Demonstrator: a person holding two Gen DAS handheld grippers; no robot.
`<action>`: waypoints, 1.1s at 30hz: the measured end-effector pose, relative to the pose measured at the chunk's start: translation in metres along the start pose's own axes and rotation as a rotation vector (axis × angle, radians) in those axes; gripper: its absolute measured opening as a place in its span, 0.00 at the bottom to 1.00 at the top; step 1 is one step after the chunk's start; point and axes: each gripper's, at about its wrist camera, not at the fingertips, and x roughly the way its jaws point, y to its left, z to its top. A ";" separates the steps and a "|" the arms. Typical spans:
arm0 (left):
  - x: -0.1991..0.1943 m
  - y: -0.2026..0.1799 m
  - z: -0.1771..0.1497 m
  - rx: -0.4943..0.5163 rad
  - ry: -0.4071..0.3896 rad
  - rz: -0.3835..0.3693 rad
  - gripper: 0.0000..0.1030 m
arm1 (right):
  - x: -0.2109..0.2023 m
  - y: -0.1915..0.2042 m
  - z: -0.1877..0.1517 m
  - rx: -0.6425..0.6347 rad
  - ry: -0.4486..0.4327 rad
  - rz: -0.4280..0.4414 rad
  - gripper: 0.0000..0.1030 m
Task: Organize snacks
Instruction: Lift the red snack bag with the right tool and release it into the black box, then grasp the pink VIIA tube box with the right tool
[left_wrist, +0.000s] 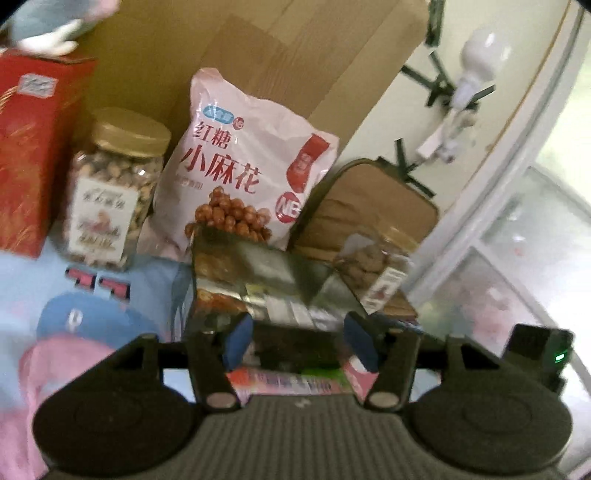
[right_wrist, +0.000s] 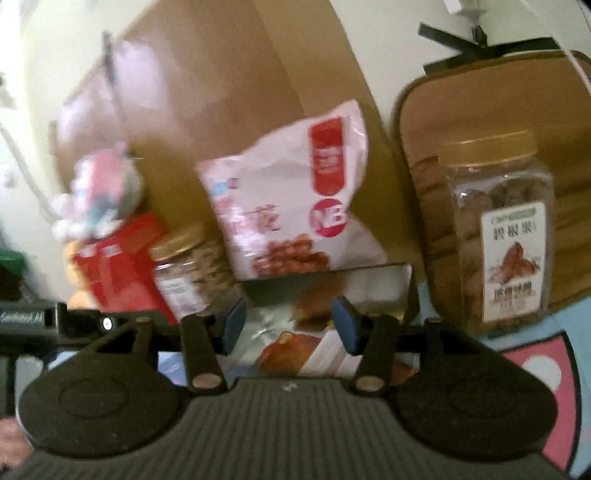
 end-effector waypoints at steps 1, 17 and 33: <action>-0.011 0.000 -0.010 -0.002 0.001 -0.013 0.55 | -0.004 0.003 -0.006 -0.036 0.021 0.023 0.53; -0.067 -0.003 -0.097 -0.013 0.064 0.026 0.55 | 0.000 0.063 -0.061 -0.430 0.234 -0.026 0.25; -0.047 -0.032 -0.125 0.066 0.144 0.008 0.72 | -0.113 0.063 -0.135 -0.425 0.268 0.102 0.29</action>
